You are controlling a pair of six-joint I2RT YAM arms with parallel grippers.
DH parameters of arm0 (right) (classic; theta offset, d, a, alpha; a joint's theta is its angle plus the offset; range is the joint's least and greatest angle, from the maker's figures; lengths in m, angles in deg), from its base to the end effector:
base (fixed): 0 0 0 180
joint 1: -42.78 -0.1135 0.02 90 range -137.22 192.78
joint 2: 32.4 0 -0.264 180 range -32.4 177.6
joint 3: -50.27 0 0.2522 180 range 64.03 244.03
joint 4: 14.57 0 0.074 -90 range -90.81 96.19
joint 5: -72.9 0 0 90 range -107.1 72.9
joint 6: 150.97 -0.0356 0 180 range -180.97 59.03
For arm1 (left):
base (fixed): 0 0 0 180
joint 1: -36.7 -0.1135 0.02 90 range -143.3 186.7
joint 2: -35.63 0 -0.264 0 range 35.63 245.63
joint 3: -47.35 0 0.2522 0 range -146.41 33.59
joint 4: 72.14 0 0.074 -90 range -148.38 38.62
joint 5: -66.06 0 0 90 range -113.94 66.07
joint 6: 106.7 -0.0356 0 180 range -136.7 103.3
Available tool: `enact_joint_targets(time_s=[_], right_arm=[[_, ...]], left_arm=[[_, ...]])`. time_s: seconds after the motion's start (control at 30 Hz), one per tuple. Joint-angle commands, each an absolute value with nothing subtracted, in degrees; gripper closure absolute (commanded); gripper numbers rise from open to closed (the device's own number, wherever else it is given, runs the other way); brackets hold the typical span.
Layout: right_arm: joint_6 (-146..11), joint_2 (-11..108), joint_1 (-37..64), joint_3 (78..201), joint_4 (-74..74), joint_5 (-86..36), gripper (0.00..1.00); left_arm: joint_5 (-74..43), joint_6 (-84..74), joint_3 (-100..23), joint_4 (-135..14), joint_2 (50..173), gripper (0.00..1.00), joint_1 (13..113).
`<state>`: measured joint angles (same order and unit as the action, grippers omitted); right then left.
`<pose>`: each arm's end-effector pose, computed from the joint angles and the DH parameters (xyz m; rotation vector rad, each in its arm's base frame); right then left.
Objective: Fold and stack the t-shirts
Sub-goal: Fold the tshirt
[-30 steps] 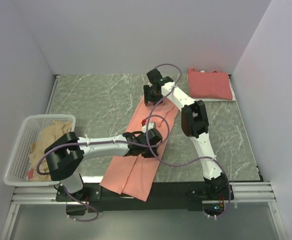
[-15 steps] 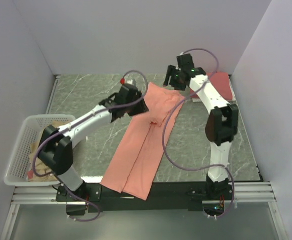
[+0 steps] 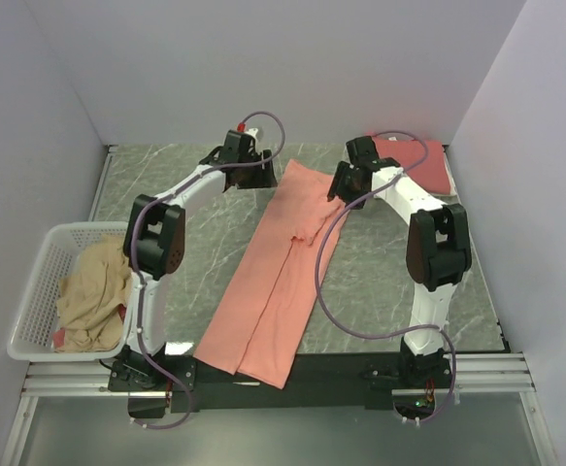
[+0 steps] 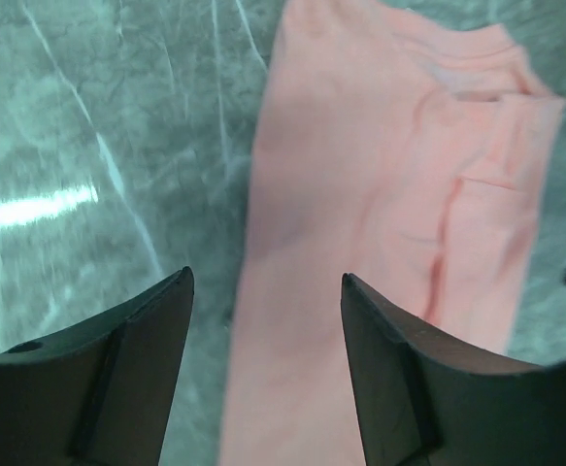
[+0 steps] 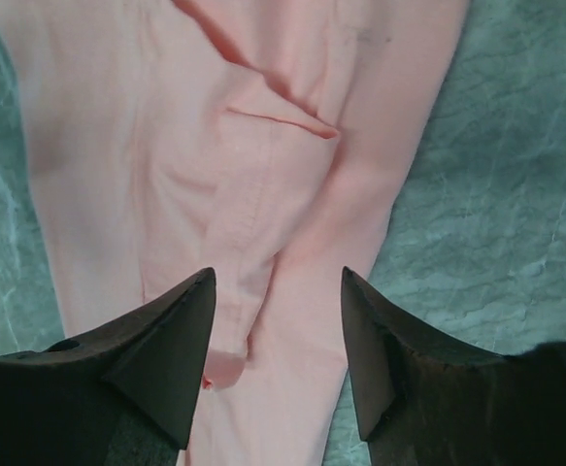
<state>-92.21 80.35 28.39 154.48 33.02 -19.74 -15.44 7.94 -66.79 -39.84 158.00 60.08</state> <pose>0.4186 0.1091 0.2285 0.3616 2.5654 0.3609 0.4513 -0.2008 0.2294 0.0544 2.3427 -0.5980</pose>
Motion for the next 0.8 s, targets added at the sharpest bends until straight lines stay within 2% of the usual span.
enact_joint_targets(time_s=[0.0, 0.23, 0.47, 0.77], right_arm=[[-93.1, 80.3, 29.2, 153.2, 30.7, -18.2, 0.39], [-92.6, 83.6, 30.5, 151.2, 27.7, -19.0, 0.41], [-91.6, 87.2, 31.6, 152.4, 27.5, -19.4, 0.49], [-87.7, 94.3, 31.7, 163.3, 32.9, -20.1, 0.53]], left_arm=[[-9.3, 0.7, -73.5, -40.4, 162.2, 0.33, 59.4], [-4.3, -0.5, -77.0, -42.4, 168.5, 0.33, 58.7], [-4.1, -0.1, -81.7, -41.4, 174.7, 0.34, 58.8], [-7.0, 4.1, -85.7, -44.6, 178.8, 0.43, 58.9]])
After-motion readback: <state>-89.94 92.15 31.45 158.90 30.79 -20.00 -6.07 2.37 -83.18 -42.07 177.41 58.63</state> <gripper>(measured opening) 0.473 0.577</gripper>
